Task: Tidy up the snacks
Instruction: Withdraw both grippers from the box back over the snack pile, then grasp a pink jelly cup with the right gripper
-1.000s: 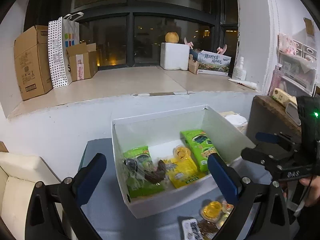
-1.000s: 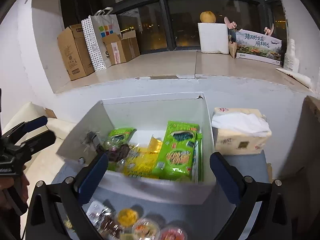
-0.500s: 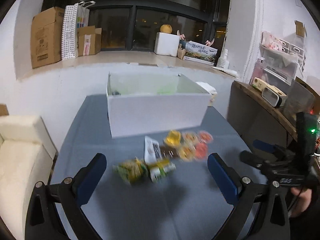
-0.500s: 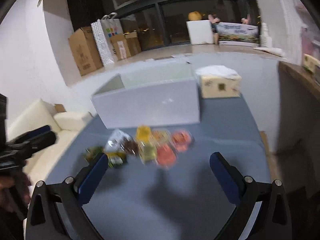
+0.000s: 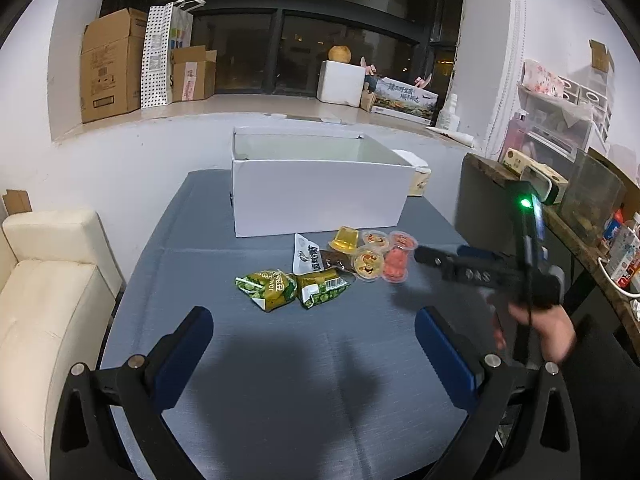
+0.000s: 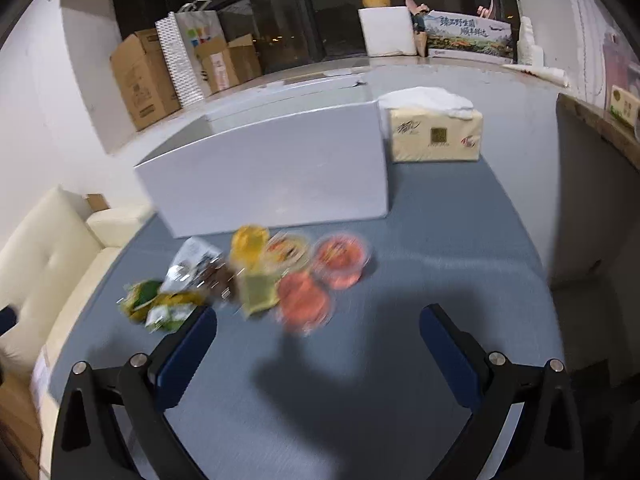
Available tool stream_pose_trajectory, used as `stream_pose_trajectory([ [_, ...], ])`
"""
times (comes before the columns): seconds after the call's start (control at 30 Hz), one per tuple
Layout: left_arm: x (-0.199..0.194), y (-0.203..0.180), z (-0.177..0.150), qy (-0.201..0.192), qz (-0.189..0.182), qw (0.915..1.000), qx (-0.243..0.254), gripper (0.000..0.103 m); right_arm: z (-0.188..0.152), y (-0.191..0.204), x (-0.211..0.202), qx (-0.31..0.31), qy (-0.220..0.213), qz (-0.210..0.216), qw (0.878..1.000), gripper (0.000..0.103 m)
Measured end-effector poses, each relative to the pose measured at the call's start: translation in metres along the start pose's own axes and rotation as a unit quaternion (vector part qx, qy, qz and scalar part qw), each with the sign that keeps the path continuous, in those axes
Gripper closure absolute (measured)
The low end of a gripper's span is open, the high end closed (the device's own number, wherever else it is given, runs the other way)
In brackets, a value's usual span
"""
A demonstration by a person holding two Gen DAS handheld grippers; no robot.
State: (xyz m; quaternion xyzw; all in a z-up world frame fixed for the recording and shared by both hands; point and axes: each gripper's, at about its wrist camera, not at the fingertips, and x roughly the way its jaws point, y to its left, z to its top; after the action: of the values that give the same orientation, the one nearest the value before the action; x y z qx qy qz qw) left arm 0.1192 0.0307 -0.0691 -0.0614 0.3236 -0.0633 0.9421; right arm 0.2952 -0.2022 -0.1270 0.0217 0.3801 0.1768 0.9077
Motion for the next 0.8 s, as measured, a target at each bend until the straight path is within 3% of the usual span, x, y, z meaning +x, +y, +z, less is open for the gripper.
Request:
stream_pose_trajectory([
  [0.23,0.008,0.006,0.002,0.006,0.006,1.0,-0.002,0.0,-0.002,0.001,0.021,-0.01,0.012,0.004,1.0,0.002],
  [0.4,0.014,0.004,0.001,0.011,0.003,0.9999,0.001,0.0,-0.007,0.007,0.041,-0.023,0.046,-0.006,0.999,0.033],
  [0.6,0.018,0.007,-0.001,0.015,0.006,0.9999,0.0,0.0,-0.001,0.014,0.051,-0.035,0.046,0.003,0.998,0.037],
  [0.63,0.018,0.007,-0.002,0.015,0.007,0.9999,0.0,0.0,0.001,0.015,0.054,-0.036,0.051,0.01,0.998,0.044],
  [0.67,0.019,0.008,-0.002,0.016,0.006,0.9998,0.0,0.0,0.001,0.016,0.058,-0.036,0.061,0.012,0.997,0.065],
  [0.8,0.021,0.009,-0.003,0.018,0.008,0.9998,-0.001,0.0,0.001,0.02,0.058,-0.046,0.058,0.012,0.997,0.066],
])
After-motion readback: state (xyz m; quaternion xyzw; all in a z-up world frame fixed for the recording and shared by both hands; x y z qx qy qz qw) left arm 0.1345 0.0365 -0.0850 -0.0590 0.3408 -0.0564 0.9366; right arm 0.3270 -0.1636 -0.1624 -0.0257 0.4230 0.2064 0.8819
